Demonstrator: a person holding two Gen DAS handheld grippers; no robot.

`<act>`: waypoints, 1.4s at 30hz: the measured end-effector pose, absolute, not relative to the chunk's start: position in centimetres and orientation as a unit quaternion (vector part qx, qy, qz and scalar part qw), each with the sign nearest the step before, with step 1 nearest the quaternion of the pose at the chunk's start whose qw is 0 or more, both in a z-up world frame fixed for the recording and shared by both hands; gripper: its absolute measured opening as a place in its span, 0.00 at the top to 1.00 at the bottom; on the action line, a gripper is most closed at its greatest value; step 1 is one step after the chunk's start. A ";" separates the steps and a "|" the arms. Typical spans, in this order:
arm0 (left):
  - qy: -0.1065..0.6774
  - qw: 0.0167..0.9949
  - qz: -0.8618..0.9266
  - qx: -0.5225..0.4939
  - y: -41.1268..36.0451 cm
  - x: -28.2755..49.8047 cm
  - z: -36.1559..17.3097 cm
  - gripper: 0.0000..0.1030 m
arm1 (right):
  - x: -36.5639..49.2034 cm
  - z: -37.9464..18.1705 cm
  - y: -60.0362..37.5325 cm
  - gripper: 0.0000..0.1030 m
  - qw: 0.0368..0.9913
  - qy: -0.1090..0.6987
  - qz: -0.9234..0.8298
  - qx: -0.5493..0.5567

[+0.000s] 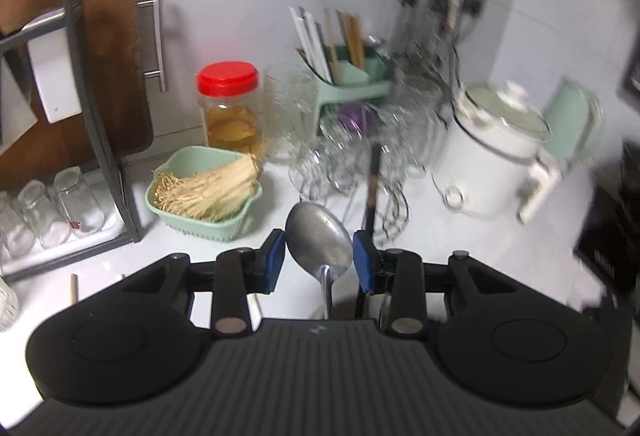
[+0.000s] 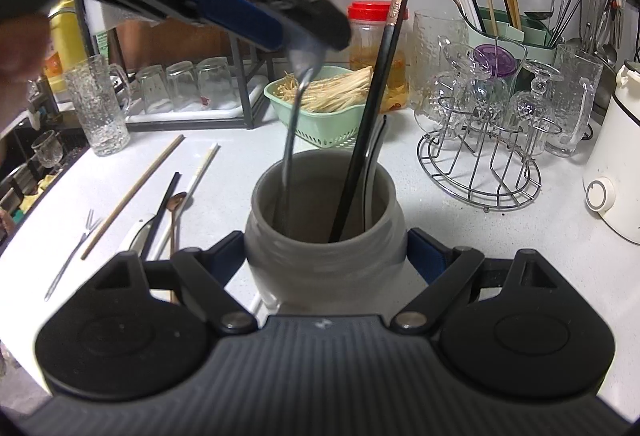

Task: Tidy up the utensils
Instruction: 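Lower the metal spoon into the white jar and open the left gripper, then withdraw the left gripper from the jar back to the utensil row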

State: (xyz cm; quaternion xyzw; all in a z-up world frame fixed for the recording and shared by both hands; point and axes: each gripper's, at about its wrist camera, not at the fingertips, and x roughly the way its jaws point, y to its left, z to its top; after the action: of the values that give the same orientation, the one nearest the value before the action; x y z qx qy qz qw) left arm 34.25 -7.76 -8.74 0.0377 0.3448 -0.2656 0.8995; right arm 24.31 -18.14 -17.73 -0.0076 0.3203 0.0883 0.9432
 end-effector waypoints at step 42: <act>0.455 0.851 -0.262 -0.006 -6.7 33.9 -7.5 0.86 | 24.2 -17.7 -17.8 0.14 0.944 0.320 0.086 -0.007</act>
State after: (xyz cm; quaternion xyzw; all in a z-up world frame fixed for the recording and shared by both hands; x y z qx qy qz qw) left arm 33.94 -6.67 -7.49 -0.0058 0.4548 -0.2620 0.8512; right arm 24.16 -17.79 -17.68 -0.0073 0.3197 0.0864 0.9436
